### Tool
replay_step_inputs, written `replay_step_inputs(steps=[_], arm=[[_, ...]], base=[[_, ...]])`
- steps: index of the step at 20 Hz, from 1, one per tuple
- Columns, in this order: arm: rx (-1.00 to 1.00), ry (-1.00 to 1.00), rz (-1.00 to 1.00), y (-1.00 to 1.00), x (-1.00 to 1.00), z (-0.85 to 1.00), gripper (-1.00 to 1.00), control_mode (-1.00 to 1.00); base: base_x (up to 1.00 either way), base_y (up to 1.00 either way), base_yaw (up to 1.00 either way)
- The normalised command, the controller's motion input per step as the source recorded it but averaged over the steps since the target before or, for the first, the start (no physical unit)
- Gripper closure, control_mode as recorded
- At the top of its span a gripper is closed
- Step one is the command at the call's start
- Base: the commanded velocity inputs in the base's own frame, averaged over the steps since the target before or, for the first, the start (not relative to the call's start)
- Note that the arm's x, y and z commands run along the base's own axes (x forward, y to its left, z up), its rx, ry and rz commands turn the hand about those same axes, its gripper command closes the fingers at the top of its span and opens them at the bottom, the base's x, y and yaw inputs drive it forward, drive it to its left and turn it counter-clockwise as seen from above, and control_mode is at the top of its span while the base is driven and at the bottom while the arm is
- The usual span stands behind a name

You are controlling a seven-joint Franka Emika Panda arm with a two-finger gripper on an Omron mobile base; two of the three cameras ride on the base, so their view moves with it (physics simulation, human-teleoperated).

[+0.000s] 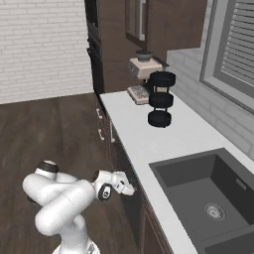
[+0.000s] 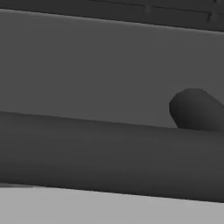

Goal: Pick up the cup and bowl from the counter, place them in the dishwasher, and close the dishwasher door.

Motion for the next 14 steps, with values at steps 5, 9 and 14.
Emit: replay_step_inputs(steps=[5, 9, 14], arm=[[0.03, -0.01, -0.10, -0.46, 0.14, -0.28, -1.00, -1.00], [0.00, 0.04, -0.06, -0.24, 0.28, -0.01, -1.00, -1.00], [0.00, 0.00, 0.00, -0.03, 0.09, 0.00, -1.00, -1.00]], base=[[0.00, 0.00, 0.00], [0.00, 0.00, 0.00], [0.00, 0.00, 0.00]])
